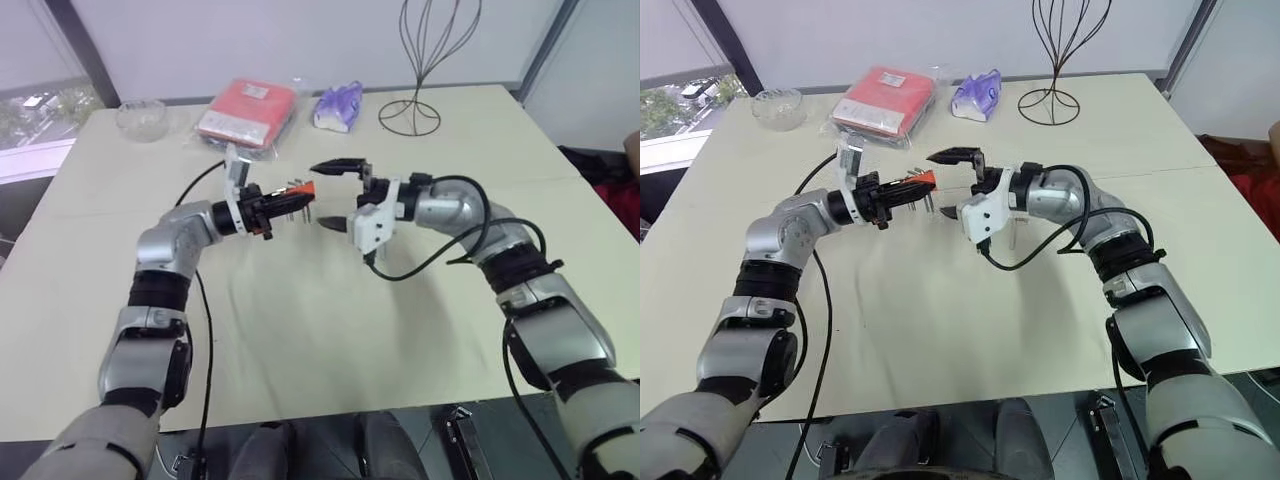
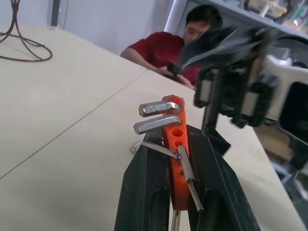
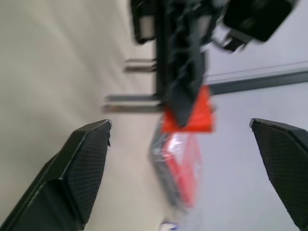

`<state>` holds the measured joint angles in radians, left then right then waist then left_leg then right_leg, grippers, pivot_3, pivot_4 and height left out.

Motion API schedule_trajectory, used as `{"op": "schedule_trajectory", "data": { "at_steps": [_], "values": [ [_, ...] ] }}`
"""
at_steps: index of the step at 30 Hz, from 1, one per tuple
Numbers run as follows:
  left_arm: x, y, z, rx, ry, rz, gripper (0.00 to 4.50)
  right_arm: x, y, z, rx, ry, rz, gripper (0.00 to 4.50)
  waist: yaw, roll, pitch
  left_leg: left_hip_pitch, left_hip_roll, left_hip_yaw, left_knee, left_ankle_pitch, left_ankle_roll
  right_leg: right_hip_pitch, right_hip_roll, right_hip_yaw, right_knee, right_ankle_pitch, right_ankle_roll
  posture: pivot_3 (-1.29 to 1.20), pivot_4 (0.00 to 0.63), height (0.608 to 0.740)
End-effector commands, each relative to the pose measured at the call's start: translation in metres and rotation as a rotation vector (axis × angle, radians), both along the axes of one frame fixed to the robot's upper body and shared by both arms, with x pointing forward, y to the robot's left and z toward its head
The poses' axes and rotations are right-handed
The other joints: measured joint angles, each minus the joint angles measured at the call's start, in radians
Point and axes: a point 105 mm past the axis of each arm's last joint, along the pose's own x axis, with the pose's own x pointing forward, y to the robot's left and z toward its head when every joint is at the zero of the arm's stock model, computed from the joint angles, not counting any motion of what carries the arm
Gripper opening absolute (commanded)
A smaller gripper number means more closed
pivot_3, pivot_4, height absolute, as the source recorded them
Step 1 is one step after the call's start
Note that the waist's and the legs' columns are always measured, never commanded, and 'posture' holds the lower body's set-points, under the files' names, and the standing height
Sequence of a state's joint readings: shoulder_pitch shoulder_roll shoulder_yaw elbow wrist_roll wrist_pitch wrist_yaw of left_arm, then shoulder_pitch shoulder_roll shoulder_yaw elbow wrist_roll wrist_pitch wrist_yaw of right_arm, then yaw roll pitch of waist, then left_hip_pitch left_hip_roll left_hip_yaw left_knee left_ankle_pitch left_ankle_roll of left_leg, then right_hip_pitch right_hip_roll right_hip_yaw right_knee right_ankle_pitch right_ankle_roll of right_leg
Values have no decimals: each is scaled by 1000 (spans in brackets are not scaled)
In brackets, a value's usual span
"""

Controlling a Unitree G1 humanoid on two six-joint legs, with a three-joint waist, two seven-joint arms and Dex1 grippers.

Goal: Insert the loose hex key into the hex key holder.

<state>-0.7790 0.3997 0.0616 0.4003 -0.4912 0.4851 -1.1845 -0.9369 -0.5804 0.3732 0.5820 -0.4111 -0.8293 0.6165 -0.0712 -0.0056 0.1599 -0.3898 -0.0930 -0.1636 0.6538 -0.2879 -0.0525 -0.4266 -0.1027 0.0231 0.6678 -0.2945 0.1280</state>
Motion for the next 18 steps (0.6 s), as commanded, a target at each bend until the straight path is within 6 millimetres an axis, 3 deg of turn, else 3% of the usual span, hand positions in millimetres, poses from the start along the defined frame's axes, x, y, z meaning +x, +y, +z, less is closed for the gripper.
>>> {"op": "schedule_trajectory", "data": {
  "at_steps": [1, 5, 8, 9, 12, 18],
  "values": [
    [-10, 2, 10, 69, -153, 39, 0, 6, -20, 27, 176, 15, -136, 4475, 1, 0, 0, 0, 0, 0, 0, 0, 0, 0, 0, 0, 0, 0, 0, 0, 150, 740],
    [-18, 3, 0, 172, -262, 98, 0, 17, -52, 25, 510, 334, -419, 4475, 3, 0, 0, -1, 1, 0, 1, 0, 0, 0, 0, 0, 1, 0, 0, 0, 150, 740],
    [-29, -1, -3, 170, -273, 117, 0, 10, -59, 13, 1005, 848, -563, 4475, 4, 0, -1, -1, 1, -1, 2, 0, 0, 1, 0, 0, 1, 0, 0, 0, 150, 740],
    [-32, -3, -3, 162, -270, 119, 0, 6, -59, 7, 1063, 947, -606, 4475, 2, 0, -1, -1, 1, -1, 2, 0, 0, 1, 0, 0, 1, 0, -1, 0, 150, 740],
    [-36, -9, -4, 124, -248, 132, 0, -2, -62, -15, 1069, 1031, -771, 4475, 12, 1, -1, -1, 1, -2, 3, 0, 0, 0, 0, 0, 3, 0, -1, 0, 150, 740],
    [-39, -14, -4, 95, -228, 154, 0, -13, -59, -34, 1105, 1129, -916, 4475, 32, 1, -1, -2, -1, -1, 6, 0, 1, 1, -1, 1, 3, 0, -1, 0, 150, 740]
  ]
}}
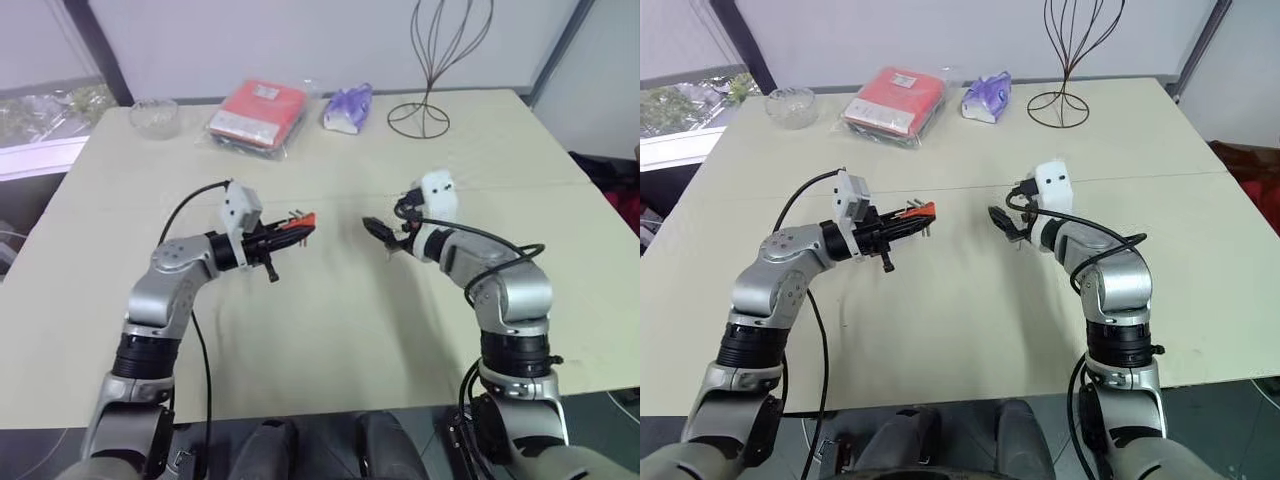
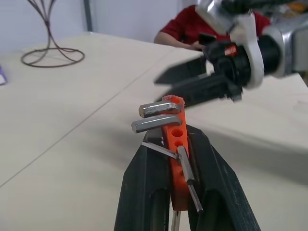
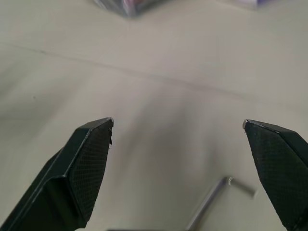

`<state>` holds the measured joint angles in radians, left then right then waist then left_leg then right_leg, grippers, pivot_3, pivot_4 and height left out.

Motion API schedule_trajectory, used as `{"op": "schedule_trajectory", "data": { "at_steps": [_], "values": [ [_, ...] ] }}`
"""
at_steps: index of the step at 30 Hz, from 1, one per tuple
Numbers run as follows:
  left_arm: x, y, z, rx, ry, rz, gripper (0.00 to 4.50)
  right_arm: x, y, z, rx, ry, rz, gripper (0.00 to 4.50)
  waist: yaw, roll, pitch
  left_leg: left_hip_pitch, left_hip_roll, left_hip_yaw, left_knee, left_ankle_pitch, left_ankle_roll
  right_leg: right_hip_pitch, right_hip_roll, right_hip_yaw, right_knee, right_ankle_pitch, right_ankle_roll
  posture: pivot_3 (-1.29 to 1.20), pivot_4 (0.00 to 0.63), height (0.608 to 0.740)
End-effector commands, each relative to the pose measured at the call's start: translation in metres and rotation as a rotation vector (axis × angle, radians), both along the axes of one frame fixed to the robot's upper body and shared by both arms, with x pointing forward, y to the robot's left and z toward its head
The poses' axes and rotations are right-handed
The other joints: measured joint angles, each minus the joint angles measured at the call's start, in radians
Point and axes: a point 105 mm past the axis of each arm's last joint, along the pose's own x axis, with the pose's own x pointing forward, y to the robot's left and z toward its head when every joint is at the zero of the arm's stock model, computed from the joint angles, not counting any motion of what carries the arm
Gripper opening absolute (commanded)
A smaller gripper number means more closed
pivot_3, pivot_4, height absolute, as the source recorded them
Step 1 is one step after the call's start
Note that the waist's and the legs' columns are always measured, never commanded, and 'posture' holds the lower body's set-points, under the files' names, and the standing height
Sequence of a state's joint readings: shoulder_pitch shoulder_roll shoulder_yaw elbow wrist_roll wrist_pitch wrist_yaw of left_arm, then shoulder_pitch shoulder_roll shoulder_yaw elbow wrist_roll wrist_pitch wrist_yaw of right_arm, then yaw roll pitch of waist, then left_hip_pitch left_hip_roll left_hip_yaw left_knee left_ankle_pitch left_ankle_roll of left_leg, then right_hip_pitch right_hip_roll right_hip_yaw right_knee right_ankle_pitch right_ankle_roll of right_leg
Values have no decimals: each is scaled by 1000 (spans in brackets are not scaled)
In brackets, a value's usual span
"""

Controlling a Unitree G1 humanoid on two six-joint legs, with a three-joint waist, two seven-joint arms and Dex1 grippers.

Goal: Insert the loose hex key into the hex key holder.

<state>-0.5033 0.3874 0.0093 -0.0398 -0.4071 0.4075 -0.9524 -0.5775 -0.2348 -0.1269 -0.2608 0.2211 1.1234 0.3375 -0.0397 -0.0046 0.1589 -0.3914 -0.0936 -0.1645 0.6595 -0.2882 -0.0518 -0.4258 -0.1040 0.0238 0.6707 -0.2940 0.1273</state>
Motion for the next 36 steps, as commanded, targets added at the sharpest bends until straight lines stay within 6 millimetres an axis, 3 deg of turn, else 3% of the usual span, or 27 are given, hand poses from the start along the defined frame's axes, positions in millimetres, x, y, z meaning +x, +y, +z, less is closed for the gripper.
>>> {"op": "schedule_trajectory", "data": {
  "at_steps": [1, 10, 22, 27, 30, 33, 36],
  "values": [
    [-4, -4, 11, -33, -31, -1, 0, -7, 0, 3, -1, 5, -43, 4475, 0, 0, 0, 0, 0, 0, 0, 0, 0, 0, 0, 0, 0, 0, 0, 0, 150, 740],
    [-4, 3, 12, -42, -29, 44, 0, 3, 17, -15, -11, 32, -92, 4475, -5, 0, 0, 0, 0, 0, 0, 0, 0, -1, 0, 0, 2, 0, 0, 0, 150, 740],
    [-7, 3, 9, -43, -30, 69, 0, 16, 4, -36, -41, 55, -192, 4475, -5, 0, 0, 0, 0, 1, 0, 0, 0, -1, 0, 0, 1, 0, 0, 0, 150, 740],
    [-5, 2, 8, -45, -31, 76, 0, 21, 8, -56, -28, 115, -211, 4475, -5, -1, -1, 0, 0, 1, 0, 0, 0, -1, 0, 0, 1, 0, 0, 0, 150, 740],
    [-4, 1, 7, -47, -33, 81, 0, 24, 12, -70, -57, 143, -198, 3599, -6, -1, -2, 0, 0, 1, 1, 0, 0, 0, 0, 0, 2, 0, 0, 0, 150, 740],
    [-3, 1, 7, -48, -35, 87, 0, 24, 17, -83, -99, 169, -174, 2243, -9, -2, -3, 1, 0, 1, 1, 0, 0, 1, 1, 0, 2, 0, 0, 0, 150, 740],
    [-2, 1, 5, -55, -38, 105, 0, 22, 17, -100, -93, 243, -183, 538, -21, -3, -8, 2, 1, 1, 1, 0, 0, 1, 1, 0, 2, 0, 0, 0, 150, 740]
  ]
}}
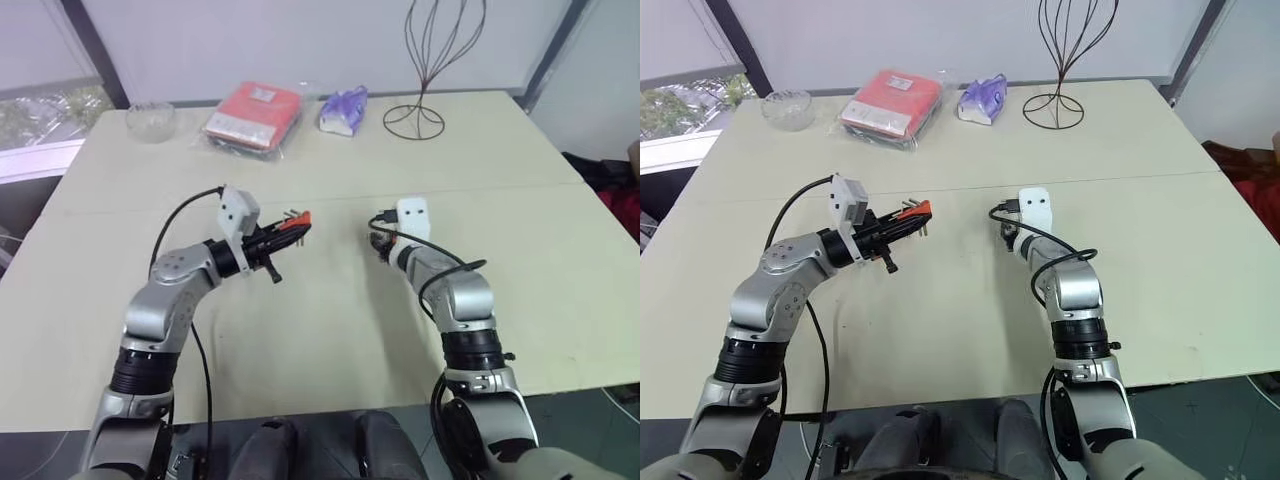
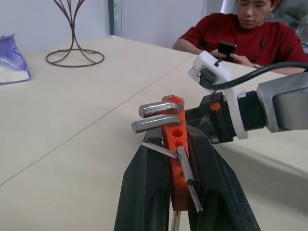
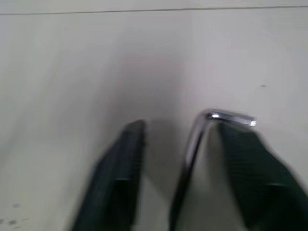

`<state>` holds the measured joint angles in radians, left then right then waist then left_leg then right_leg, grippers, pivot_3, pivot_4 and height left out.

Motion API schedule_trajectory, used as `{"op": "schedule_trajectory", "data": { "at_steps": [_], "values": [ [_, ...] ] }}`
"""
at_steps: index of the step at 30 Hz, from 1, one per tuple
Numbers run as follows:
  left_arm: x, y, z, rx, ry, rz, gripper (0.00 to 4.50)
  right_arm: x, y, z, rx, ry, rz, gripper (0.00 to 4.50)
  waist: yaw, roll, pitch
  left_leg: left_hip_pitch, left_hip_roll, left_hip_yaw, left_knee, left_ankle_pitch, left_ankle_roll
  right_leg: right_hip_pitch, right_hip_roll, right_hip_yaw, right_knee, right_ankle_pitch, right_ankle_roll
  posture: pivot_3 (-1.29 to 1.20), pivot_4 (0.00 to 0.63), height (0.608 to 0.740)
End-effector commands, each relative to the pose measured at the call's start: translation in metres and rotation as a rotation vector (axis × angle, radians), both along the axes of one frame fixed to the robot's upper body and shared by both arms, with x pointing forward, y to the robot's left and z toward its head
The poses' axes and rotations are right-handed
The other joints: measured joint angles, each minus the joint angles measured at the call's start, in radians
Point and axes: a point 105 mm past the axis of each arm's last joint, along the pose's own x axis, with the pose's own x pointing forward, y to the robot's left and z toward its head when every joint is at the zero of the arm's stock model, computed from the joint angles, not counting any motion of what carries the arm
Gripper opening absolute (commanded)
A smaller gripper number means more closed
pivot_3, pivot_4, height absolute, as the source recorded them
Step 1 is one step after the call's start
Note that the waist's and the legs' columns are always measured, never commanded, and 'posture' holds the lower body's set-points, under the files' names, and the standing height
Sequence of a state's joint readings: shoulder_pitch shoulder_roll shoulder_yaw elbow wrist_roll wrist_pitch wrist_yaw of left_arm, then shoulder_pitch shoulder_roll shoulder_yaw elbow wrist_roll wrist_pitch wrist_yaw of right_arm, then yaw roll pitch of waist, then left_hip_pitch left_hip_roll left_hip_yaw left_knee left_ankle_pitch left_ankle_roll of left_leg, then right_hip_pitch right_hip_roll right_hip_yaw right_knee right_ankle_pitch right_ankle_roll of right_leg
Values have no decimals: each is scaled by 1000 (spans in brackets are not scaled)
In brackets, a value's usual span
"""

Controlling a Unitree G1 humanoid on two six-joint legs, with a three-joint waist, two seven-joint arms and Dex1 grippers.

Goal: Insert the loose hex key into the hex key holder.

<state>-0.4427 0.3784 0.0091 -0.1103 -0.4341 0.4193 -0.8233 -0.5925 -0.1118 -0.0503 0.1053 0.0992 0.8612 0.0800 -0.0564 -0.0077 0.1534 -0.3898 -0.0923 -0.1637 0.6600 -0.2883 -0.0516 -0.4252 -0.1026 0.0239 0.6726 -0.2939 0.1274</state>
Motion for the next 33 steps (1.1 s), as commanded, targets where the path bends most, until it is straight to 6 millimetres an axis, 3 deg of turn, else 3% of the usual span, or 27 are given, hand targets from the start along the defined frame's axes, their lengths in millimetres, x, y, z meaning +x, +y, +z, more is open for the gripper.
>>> {"op": "schedule_trajectory", "data": {
  "at_steps": [1, 6, 8, 11, 12, 14, 17, 20, 26, 33],
  "values": [
    [-1, -2, 8, -14, -49, 8, 0, -10, 13, -41, 41, 173, 28, 81, -9, -1, -6, 0, 0, 0, 0, 0, 0, 0, 0, 0, 0, 0, 0, 0, 150, 740],
    [-1, -1, 4, -18, -41, 23, 0, -11, 8, -45, 165, 253, -38, 23, -13, -3, -17, 3, 1, 0, -5, 0, 0, 1, 0, 0, -1, 0, 0, 0, 150, 740],
    [-1, 0, 3, -18, -39, 25, 0, -7, 7, -37, 186, 231, -41, 23, -12, -3, -19, 4, 0, 0, -6, 0, 0, 2, 0, 0, -2, 0, 0, 0, 150, 740],
    [0, 0, 2, -14, -34, 23, 0, 5, 7, -10, 254, 118, -36, 23, -12, -3, -19, 4, 0, 0, -6, 0, 0, 3, 0, 0, -2, 0, 0, 0, 150, 740],
    [0, 1, 2, -10, -33, 21, 0, 10, 10, 4, 298, 59, -23, 23, -13, -3, -19, 4, 0, 0, -6, 0, 0, 3, 0, 0, -2, 0, 0, 0, 150, 740],
    [2, 1, 1, 1, -30, 10, 0, 20, 19, 50, 431, -133, 51, 23, -13, -2, -18, 4, 0, 0, -7, 0, 0, 2, 0, 1, -2, 0, 0, 0, 150, 740],
    [5, 0, 2, 18, -22, -30, 0, 11, 37, 126, 557, -448, 268, 23, -14, 2, -16, 2, 0, 1, -8, 0, 0, -1, 0, 2, -2, 0, 0, 0, 150, 740],
    [10, -6, 11, -16, 8, -98, 0, -7, 48, 163, 628, -605, 435, 23, -12, 2, -16, 0, 0, 0, -7, 0, 0, -3, 0, 1, -3, 0, 0, 0, 150, 740],
    [19, -18, 20, -41, 55, -218, 0, -30, 69, 184, 650, -730, 621, 23, -13, 1, -16, 0, 0, -1, -7, 0, 0, -1, 0, 0, -4, 0, 0, 0, 150, 740],
    [29, -28, 36, -42, 43, -310, 0, -39, 77, 185, 629, -763, 661, 23, -14, 1, -16, 0, 0, -1, -8, 0, 0, -2, 0, 0, -4, 0, 0, 0, 150, 740]
  ]
}}
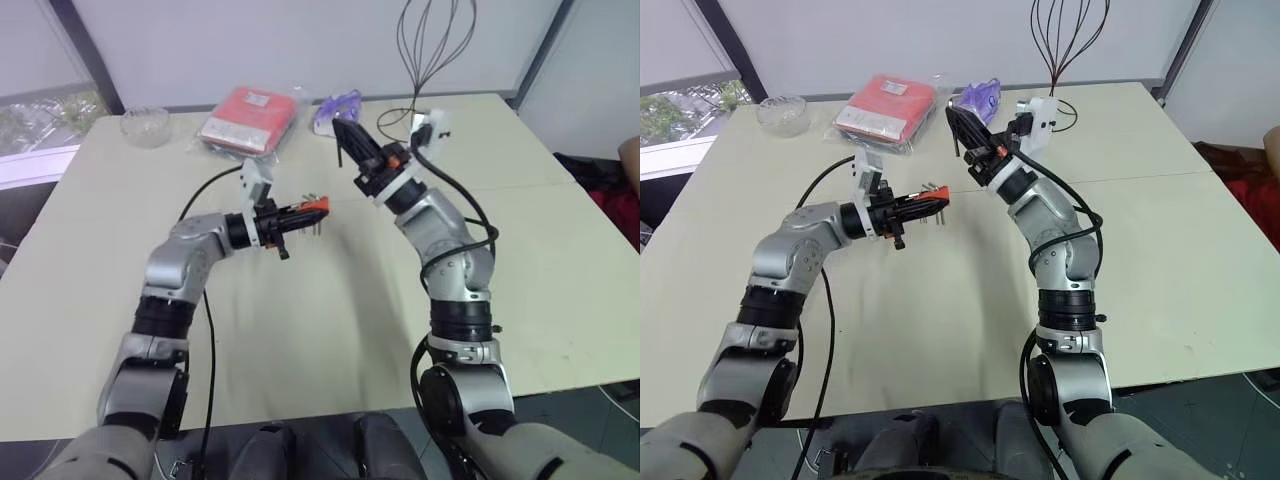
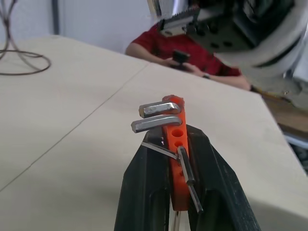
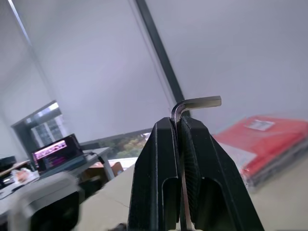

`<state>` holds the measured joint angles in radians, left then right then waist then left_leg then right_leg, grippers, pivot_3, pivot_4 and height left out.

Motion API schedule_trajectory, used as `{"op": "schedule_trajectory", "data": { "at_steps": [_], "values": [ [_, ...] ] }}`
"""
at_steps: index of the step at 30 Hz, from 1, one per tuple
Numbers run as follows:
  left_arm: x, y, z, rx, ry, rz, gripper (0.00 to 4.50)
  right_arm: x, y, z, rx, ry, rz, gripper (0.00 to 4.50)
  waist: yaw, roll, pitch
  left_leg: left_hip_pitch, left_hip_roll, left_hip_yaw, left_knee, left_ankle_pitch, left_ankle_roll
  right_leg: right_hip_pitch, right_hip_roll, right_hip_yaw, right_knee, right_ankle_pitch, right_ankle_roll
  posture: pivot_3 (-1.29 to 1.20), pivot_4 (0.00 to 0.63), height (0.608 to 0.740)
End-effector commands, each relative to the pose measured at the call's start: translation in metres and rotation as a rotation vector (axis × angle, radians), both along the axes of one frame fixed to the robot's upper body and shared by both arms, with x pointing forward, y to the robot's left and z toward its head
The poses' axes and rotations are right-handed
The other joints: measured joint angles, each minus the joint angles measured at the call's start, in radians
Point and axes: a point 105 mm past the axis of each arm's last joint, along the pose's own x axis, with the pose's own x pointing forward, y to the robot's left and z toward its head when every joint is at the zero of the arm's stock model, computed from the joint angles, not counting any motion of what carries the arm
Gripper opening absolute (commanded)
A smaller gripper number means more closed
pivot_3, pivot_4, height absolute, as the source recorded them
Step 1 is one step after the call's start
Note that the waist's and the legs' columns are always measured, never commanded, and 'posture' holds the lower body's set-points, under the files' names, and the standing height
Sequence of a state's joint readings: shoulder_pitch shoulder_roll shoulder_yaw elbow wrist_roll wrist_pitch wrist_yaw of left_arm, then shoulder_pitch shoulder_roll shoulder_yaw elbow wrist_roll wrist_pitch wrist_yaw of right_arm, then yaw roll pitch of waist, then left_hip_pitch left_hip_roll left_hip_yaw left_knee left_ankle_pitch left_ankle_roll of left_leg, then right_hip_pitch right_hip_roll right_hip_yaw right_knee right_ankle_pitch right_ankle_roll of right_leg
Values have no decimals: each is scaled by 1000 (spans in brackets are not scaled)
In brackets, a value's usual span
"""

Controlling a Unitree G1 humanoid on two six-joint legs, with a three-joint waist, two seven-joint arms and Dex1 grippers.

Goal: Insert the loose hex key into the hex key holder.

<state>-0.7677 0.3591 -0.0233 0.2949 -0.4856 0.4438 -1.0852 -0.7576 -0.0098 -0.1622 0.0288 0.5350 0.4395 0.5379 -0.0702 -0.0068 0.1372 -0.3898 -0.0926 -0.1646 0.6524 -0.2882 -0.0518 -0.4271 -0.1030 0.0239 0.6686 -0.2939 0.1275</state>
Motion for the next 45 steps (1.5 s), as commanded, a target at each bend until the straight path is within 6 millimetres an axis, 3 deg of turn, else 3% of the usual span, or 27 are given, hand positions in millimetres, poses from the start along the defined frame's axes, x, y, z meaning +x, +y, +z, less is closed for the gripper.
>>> {"op": "schedule_trajectory", "data": {
  "at_steps": [1, 14, 45],
  "values": [
    [0, -4, 14, -9, -55, -42, 0, -11, 1, 17, 13, -90, 4, 23, 0, 0, 0, 0, 0, 0, 0, 0, 0, 0, 0, 0, 0, 0, 0, 0, 150, 740],
    [12, -10, 27, -67, -67, -26, 0, -11, -3, 13, 22, -76, -17, 23, 0, 0, 0, 0, 0, 0, 0, 0, 0, 0, 0, 0, 0, 0, 0, 0, 150, 740],
    [13, -14, 34, -102, -83, -13, 0, -4, -6, -2, 22, -23, -43, 23, 1, 0, 0, 0, 0, 0, 0, 0, 0, 0, 0, 0, 0, 0, 0, 0, 150, 740]
  ]
}}
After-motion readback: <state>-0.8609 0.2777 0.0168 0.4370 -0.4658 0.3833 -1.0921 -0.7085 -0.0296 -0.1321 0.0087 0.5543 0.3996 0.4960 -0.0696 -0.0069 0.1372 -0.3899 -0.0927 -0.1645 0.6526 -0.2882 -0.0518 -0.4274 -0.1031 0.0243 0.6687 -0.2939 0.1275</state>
